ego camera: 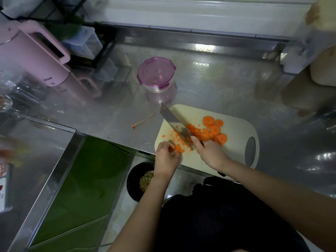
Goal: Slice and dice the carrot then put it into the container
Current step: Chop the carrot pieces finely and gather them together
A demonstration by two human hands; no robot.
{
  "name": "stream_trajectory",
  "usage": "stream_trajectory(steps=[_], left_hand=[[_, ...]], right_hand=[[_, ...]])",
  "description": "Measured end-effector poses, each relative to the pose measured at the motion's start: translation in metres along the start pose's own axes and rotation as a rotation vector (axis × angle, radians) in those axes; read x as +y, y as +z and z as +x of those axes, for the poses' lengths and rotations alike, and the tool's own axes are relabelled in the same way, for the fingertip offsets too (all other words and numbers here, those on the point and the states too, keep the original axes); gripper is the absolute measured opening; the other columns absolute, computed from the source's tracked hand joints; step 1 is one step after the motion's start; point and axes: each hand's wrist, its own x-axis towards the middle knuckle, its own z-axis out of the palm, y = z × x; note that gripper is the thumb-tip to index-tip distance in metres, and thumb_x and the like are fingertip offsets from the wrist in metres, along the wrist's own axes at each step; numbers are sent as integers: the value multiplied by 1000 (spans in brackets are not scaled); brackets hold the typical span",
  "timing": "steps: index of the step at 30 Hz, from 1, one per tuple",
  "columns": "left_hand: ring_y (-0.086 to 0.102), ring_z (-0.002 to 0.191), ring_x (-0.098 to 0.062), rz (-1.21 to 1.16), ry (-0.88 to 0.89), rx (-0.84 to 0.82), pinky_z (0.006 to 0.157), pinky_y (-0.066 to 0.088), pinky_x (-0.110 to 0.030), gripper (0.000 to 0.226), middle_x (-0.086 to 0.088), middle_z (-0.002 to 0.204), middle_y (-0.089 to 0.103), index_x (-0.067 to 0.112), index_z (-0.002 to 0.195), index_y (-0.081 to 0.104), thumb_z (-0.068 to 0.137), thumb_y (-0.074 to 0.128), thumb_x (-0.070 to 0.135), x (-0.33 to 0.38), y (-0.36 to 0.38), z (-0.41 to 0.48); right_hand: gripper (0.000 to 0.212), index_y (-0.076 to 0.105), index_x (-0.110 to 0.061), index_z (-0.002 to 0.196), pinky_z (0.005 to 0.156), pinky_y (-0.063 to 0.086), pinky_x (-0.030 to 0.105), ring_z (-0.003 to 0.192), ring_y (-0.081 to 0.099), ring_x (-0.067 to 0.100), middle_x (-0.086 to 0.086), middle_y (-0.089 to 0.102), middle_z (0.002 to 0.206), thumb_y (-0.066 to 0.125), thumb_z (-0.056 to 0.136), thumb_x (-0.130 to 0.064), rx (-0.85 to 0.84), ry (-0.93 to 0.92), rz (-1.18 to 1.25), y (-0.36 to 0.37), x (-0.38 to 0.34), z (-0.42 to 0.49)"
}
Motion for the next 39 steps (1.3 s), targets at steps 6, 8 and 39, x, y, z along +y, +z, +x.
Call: stream_trajectory(steps=[6,8,39], left_hand=[[52,80,-20,5,-15,68,72,37,-19,7,-1,84,49,6,75,59,78,65,7,2,5,-1],[52,80,-21,-3,-3,81,72,36,-20,8,-3,84,50,7,75,57,77,65,6,1,7,-2],[52,76,-14,0,-21,107,69,35,-12,4,-10,90,63,3,81,67,80,64,1,-4,4,-2]], right_hand=[[61,38,-18,46,51,30,25,46,41,12,-2,41,45,33,99,-47,-8,-35,40,-1,-2,-10],[61,39,-16,46,54,34,27,47,42,13,0,43,47,33,99,-47,-29,-39,37,1,-2,-13],[55,42,-13,60,65,39,31,69,52,26,6,45,60,31,98,-50,-144,-7,-250,24,-9,-13]])
